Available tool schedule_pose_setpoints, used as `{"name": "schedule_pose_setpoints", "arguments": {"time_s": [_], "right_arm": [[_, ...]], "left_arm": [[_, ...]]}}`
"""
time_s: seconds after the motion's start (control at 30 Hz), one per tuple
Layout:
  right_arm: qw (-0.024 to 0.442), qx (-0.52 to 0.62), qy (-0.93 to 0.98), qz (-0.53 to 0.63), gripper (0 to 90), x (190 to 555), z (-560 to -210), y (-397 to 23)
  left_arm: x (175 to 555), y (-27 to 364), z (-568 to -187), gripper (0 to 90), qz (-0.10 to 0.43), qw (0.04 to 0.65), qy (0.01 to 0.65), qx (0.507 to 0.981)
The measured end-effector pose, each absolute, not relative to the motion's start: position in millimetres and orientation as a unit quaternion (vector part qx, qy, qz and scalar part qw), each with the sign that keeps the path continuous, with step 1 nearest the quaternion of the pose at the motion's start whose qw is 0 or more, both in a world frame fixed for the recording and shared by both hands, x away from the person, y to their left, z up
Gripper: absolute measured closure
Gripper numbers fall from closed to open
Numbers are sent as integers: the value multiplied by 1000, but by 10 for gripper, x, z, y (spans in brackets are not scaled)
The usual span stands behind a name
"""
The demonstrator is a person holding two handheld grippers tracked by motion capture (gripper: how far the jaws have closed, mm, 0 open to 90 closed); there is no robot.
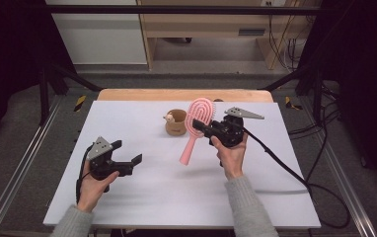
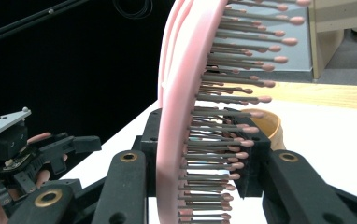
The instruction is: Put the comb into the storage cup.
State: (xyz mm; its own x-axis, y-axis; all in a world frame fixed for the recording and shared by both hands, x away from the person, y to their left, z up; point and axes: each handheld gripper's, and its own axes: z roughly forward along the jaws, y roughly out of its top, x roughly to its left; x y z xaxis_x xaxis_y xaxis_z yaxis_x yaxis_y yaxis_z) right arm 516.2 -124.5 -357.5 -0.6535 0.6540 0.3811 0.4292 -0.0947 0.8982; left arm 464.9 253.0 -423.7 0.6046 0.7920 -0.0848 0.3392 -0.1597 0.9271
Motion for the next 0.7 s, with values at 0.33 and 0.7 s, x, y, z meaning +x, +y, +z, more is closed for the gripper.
{"name": "schedule_pose_setpoints", "arguments": {"time_s": [0.33, 0.7], "right_arm": [[103, 399, 671, 617, 628, 5205, -3471, -1171], [113, 394, 672, 617, 628, 5263, -3364, -1091]], "left_arm": [[4620, 2707, -4313, 37, 225, 513, 393, 729], [4583, 2859, -4403, 36, 224, 509, 398, 730]]}}
